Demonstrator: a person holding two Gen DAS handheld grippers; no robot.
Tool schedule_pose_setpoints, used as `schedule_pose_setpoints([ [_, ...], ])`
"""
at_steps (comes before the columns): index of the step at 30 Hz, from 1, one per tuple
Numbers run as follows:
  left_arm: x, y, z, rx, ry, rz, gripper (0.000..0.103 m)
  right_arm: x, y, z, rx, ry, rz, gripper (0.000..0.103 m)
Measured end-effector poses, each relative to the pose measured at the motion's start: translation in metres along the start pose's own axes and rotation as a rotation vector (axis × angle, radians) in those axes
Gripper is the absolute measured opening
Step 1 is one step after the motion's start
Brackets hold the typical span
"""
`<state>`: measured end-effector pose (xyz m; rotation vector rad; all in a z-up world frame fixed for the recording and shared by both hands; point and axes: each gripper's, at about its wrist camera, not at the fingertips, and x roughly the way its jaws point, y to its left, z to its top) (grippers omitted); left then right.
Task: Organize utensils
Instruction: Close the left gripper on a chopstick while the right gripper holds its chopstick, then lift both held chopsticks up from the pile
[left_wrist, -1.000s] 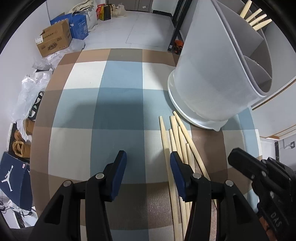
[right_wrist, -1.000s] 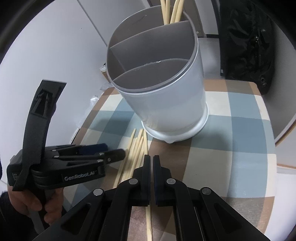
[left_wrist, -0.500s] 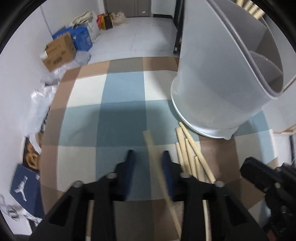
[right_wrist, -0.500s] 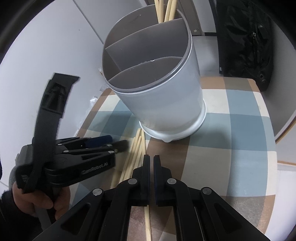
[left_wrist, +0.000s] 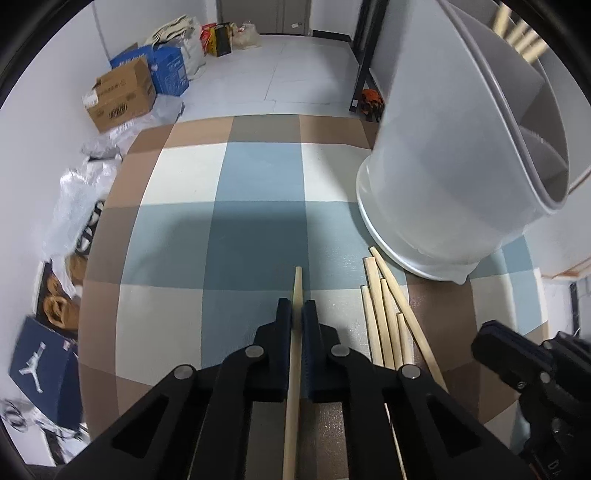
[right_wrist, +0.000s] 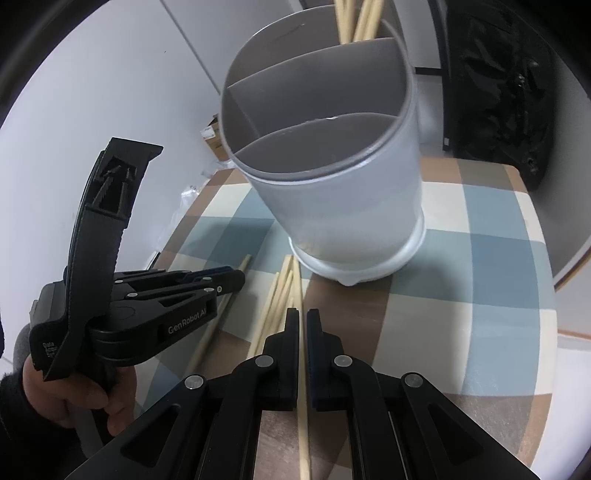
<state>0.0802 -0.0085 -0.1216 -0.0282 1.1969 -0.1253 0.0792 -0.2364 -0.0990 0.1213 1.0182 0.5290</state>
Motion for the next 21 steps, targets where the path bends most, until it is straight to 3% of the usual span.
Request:
schedule_pose_setpoints([
  [8, -0.013, 0.019, -0.001, -0.082, -0.025, -0.039, 0.002, 0.027, 0.015, 0.018, -0.066, 0.061, -0.006, 0.008],
  [13, -0.023, 0.022, -0.004, -0.083, -0.055, -0.055, 0.002, 0.049, 0.016, 0.022, -0.070, 0.121, -0.064, 0.008],
  [21, -0.032, 0.037, -0.002, -0.128, -0.085, -0.099, 0.002, 0.060, 0.023, 0.030, -0.098, 0.135, -0.165, 0.008],
])
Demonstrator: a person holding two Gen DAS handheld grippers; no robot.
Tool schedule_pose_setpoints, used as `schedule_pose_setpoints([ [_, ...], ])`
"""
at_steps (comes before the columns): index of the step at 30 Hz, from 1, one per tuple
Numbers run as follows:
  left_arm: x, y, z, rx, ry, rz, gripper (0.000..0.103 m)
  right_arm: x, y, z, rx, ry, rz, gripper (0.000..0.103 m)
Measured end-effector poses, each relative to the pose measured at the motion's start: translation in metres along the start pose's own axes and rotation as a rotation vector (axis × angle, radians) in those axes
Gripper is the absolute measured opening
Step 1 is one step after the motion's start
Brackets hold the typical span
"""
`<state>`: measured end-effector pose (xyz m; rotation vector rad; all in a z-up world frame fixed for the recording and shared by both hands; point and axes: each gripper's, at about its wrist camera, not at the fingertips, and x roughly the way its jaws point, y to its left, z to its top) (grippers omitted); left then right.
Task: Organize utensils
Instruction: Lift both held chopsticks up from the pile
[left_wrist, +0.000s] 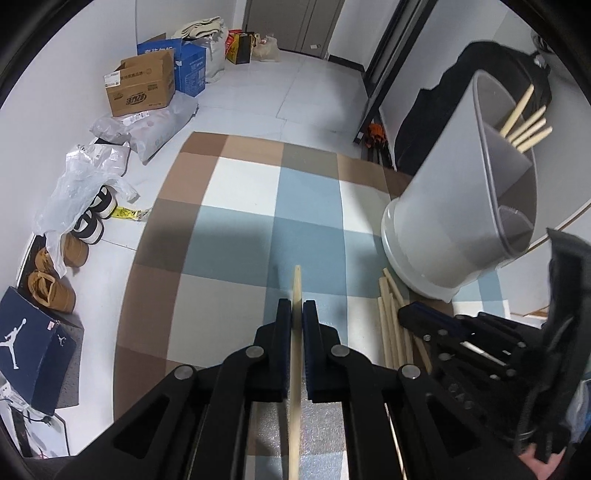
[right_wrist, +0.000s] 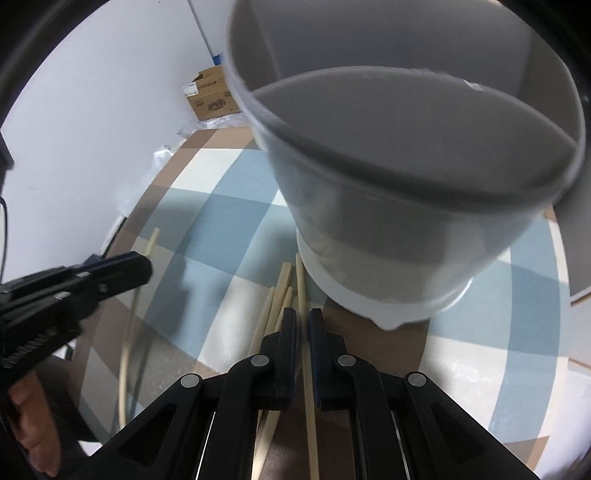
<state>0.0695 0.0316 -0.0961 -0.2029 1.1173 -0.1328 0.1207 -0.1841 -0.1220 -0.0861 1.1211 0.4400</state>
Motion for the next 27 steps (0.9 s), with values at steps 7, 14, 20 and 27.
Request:
schedule_pose_setpoints([
  [7, -0.007, 0.011, 0.001, -0.034, -0.015, -0.017, 0.002, 0.006, 0.020, 0.001, -0.091, 0.002, -0.101, 0.005],
  [14, -0.012, 0.016, 0.000, -0.046, -0.027, -0.030, 0.002, 0.001, 0.014, 0.001, -0.010, 0.010, -0.041, 0.004],
  [20, -0.016, 0.017, -0.001, -0.054, -0.032, -0.043, 0.002, -0.018, 0.004, -0.019, 0.064, -0.008, -0.010, 0.004],
  [27, -0.027, 0.011, -0.001, -0.031, -0.082, -0.083, 0.002, -0.064, 0.004, -0.033, 0.084, -0.131, 0.051, 0.004],
])
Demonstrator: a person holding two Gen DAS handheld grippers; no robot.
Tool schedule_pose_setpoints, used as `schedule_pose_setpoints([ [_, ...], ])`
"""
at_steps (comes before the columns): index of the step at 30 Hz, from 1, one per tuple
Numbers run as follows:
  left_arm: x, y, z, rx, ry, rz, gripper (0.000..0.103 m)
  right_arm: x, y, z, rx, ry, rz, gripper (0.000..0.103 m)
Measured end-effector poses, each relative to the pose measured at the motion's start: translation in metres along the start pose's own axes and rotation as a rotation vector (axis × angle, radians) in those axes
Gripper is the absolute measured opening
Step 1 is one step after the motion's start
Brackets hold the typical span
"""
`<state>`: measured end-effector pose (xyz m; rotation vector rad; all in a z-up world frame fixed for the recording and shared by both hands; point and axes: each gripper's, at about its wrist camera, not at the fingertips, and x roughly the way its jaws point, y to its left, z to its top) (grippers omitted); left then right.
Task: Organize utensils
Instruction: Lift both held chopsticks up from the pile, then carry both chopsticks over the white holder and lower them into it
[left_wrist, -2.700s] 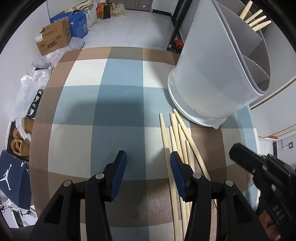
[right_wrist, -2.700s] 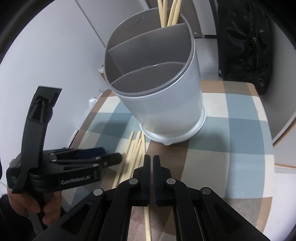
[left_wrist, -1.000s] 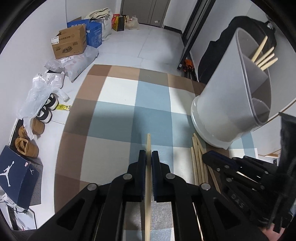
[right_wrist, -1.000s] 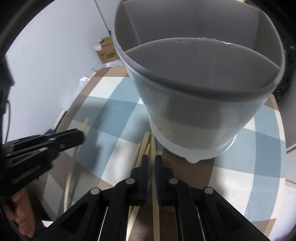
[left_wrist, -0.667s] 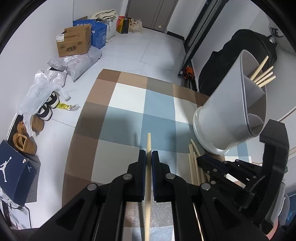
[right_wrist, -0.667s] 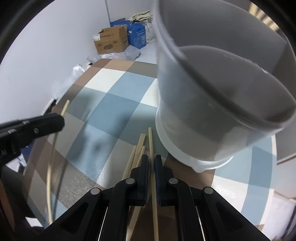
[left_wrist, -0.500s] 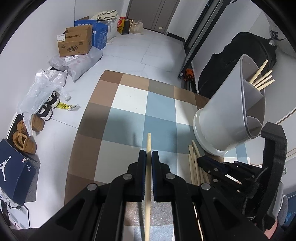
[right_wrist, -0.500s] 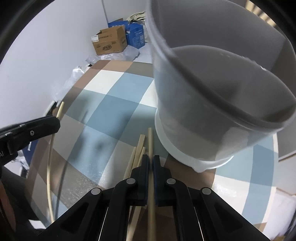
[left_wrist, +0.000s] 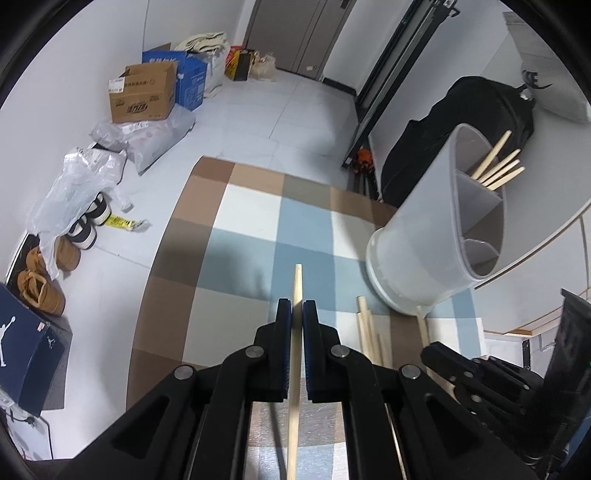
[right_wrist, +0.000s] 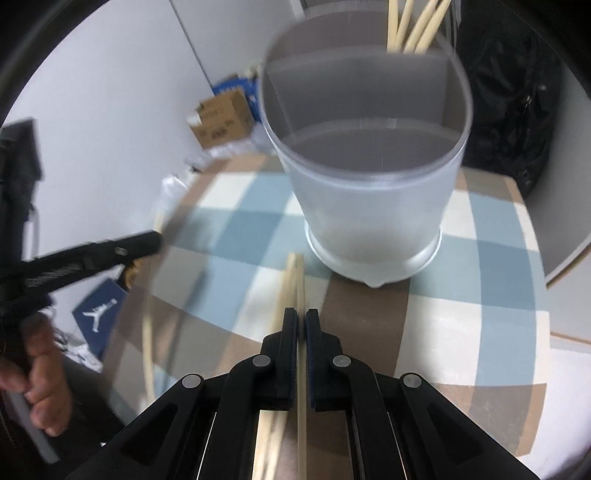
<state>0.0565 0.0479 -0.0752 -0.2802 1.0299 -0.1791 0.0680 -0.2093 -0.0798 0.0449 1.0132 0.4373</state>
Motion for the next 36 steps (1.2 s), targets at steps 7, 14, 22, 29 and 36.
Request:
schedule_pose_setpoints([
  [7, -0.015, -0.005, 0.002, -0.007, -0.078, -0.060, 0.002, -0.045, -0.009, 0.001, 0.060, -0.150, 0.099, 0.004],
  [14, -0.039, -0.020, 0.004, 0.027, -0.186, -0.104, 0.002, -0.080, -0.029, 0.000, 0.166, -0.268, 0.165, 0.004],
  [22, -0.056, -0.043, 0.009, 0.098, -0.229, -0.095, 0.002, -0.095, -0.034, 0.023, 0.197, -0.379, 0.195, 0.004],
  [29, -0.080, -0.064, 0.022, 0.170, -0.273, -0.084, 0.002, -0.108, -0.034, 0.049, 0.181, -0.473, 0.202, 0.004],
  [36, -0.106, -0.084, 0.045, 0.234, -0.322, -0.078, 0.002, -0.129, -0.036, 0.086, 0.164, -0.592, 0.203, 0.004],
])
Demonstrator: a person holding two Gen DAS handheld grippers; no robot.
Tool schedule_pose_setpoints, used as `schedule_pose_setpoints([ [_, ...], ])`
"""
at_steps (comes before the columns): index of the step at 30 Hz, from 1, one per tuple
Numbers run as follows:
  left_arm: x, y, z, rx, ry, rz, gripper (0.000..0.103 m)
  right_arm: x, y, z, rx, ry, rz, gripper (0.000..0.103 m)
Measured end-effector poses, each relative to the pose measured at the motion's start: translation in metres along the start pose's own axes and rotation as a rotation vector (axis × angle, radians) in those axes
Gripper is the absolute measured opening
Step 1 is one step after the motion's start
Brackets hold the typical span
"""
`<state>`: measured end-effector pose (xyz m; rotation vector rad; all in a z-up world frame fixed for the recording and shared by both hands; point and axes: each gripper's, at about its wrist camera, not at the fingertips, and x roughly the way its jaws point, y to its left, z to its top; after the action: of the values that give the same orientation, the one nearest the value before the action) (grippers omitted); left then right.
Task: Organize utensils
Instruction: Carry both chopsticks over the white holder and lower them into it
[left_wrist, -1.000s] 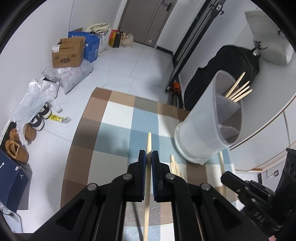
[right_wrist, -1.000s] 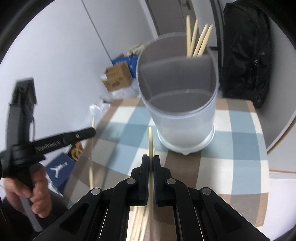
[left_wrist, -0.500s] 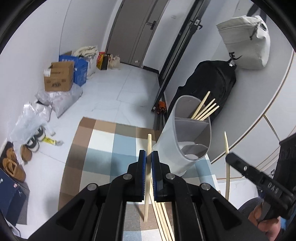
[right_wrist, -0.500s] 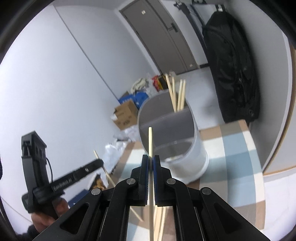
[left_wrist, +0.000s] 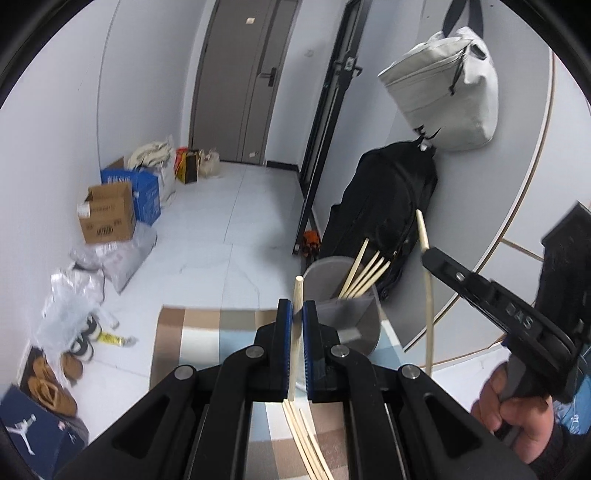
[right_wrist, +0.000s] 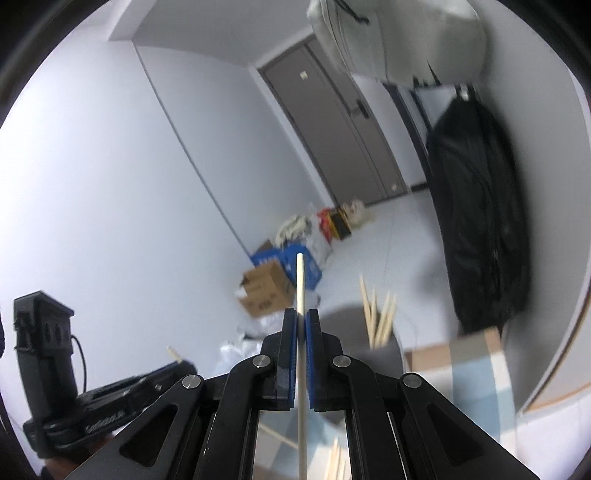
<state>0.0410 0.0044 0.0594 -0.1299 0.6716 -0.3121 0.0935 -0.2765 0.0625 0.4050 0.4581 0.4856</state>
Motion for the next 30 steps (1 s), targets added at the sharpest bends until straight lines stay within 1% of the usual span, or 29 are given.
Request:
schedule_pose_setpoints([
  [6, -0.007, -0.013, 0.034, 0.046, -0.039, -0.028, 0.002, 0.018, 0.005, 0.041, -0.039, -0.091, 0.010, 0.004],
  [10, -0.002, -0.018, 0.055, 0.073, -0.059, -0.033, 0.002, 0.037, 0.004, 0.059, -0.058, -0.142, -0.002, 0.004],
  [14, 0.012, -0.018, 0.068, 0.088, -0.062, -0.043, 0.002, 0.057, -0.008, 0.069, -0.030, -0.176, -0.017, 0.004],
  [17, 0.023, -0.015, 0.071, 0.076, -0.043, -0.068, 0.002, 0.074, -0.020, 0.072, 0.003, -0.202, -0.027, 0.004],
  [21, 0.037, -0.013, 0.073, 0.079, -0.027, -0.079, 0.002, 0.088, -0.027, 0.073, 0.012, -0.232, -0.066, 0.004],
  [24, 0.045, -0.010, 0.073, 0.084, -0.014, -0.086, 0.002, 0.098, -0.032, 0.067, 0.013, -0.248, -0.086, 0.004],
  [30, 0.056, -0.007, 0.073, 0.093, 0.010, -0.098, 0.002, 0.105, -0.028, 0.052, 0.005, -0.285, -0.134, 0.004],
])
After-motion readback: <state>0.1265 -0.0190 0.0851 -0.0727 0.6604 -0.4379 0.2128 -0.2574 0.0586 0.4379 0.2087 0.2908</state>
